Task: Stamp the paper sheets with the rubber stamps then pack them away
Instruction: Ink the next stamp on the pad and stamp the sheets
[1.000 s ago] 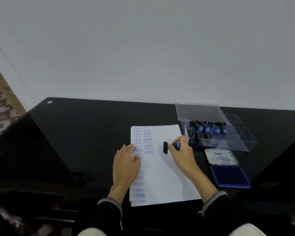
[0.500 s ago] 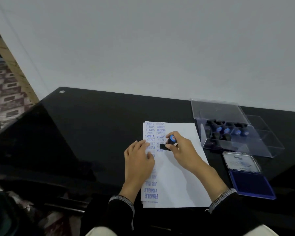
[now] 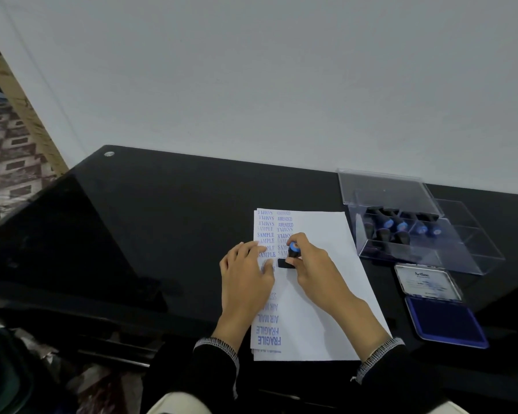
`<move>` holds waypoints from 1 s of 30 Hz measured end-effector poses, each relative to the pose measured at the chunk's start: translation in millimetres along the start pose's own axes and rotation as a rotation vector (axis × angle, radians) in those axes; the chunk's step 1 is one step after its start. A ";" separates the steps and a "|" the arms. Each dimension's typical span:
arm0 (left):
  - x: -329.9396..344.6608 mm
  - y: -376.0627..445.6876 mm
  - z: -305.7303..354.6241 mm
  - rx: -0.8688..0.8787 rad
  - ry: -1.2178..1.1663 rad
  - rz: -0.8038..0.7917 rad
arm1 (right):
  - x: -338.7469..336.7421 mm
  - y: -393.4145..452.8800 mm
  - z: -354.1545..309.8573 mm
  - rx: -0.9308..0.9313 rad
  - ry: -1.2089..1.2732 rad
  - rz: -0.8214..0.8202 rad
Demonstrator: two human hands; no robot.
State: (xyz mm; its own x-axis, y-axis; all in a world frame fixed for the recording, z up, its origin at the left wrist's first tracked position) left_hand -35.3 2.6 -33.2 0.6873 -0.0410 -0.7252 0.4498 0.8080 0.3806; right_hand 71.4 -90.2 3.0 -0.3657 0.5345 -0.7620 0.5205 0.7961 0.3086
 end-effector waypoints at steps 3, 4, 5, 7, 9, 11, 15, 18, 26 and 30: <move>-0.1 -0.2 -0.2 0.008 0.003 0.005 | 1.6 -0.4 -3.5 -0.013 -0.047 -0.014; 0.2 -0.3 -0.3 0.011 0.003 0.007 | 2.0 -0.6 -4.7 -0.024 -0.059 -0.011; 0.4 -0.8 -0.6 0.014 0.002 0.009 | 2.5 -0.8 -5.2 -0.030 -0.070 -0.009; 0.7 -1.1 -1.0 0.017 0.003 0.012 | 3.2 -1.5 -6.4 -0.037 -0.088 -0.012; 0.9 -0.9 -1.0 0.020 0.006 0.016 | 3.3 -1.6 -7.0 -0.037 -0.094 -0.014; 1.0 -0.9 -0.9 0.025 0.008 0.019 | 3.6 -1.8 -7.8 -0.044 -0.096 -0.013; 1.4 -1.2 -1.2 0.025 0.009 0.021 | 4.3 -2.5 -9.4 -0.043 -0.110 -0.018; 1.8 -0.7 -1.2 0.023 0.008 0.023 | 4.2 -2.6 -10.9 -0.035 -0.113 -0.017; 0.7 -1.3 -0.4 0.007 -0.014 0.018 | 6.6 -2.5 -8.3 0.007 -0.128 0.000; -2.3 0.2 -0.4 -0.054 -0.038 0.025 | 6.2 -1.3 -8.0 0.006 -0.136 0.012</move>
State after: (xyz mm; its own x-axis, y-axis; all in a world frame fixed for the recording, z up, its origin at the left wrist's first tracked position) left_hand -37.0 3.1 -31.7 0.7199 -0.0416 -0.6928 0.4014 0.8393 0.3667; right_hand 62.2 -85.7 2.5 -0.2517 0.4998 -0.8288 0.5288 0.7882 0.3148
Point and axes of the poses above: each hand's wrist, its own y-axis towards the middle knuckle, its own x-axis out of the palm, z = x × y, the point moved 4 cm from there along y, towards the middle knuckle, and after that the axes turned 10 degrees about z, right-handed, at the moved point
